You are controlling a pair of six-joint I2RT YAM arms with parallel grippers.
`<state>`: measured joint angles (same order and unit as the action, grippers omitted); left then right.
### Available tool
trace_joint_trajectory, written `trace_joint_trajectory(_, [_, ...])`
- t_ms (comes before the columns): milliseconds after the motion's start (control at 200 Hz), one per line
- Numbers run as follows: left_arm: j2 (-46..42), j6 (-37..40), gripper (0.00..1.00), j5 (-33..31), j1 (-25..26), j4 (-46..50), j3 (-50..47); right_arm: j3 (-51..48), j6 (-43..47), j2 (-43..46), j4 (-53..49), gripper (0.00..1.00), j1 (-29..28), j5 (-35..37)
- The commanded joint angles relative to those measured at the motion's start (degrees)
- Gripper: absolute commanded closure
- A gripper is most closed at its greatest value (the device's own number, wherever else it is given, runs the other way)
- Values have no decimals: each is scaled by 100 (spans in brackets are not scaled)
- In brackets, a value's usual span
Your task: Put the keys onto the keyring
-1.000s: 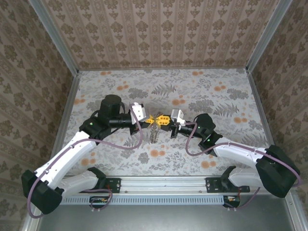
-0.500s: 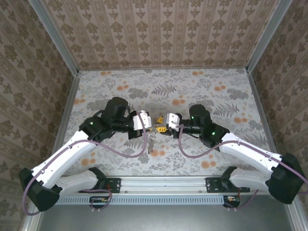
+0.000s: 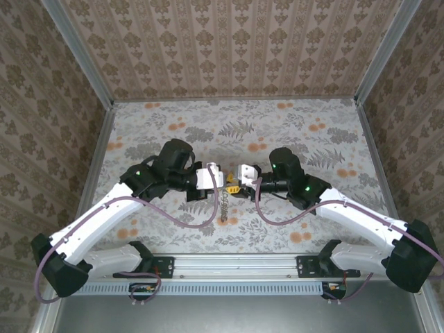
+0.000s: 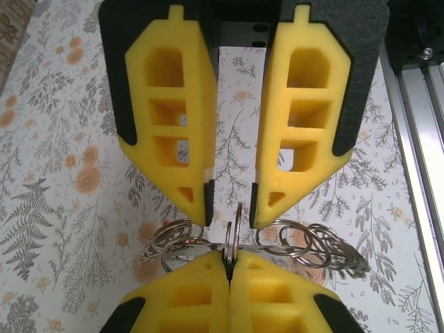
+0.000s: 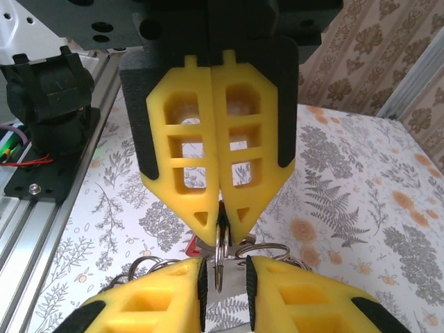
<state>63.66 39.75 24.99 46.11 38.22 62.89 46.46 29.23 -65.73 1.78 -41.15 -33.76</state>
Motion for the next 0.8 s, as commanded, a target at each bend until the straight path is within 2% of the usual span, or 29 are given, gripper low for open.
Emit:
trace_joint_trajectory(0, [24,103,100,36,46,33,218,129,-15,-75,-78,76,-34,-229])
trace_joint_trajectory(145, [-29,86,100,136,43,-80,191,127,-151,-183,86,81,-40,-250])
trace_joint_trajectory(185, [-38,87,100,142,44,-78,184,106,-233,-191,228,85,-40,-263])
trace_joint_trajectory(250, [-38,88,100,208,47,-73,167,29,-399,-186,488,100,-42,-247])
trace_joint_trajectory(345, [-143,-50,100,173,7,-214,63,-213,-738,-64,1121,100,-32,-172])
trace_joint_trajectory(465, [-470,-253,83,197,-208,-464,-222,-651,-1408,102,2221,100,23,-101])
trace_joint_trajectory(560, [-658,-350,72,722,-415,-519,-352,-833,-1935,47,2842,100,55,-186])
trace_joint_trajectory(665, [-722,-484,71,1103,-525,-561,-384,-957,-2290,-73,3387,100,53,-231])
trace_joint_trajectory(795, [-723,-561,71,1109,-549,-651,-462,-1020,-2583,-217,3951,100,54,-291])
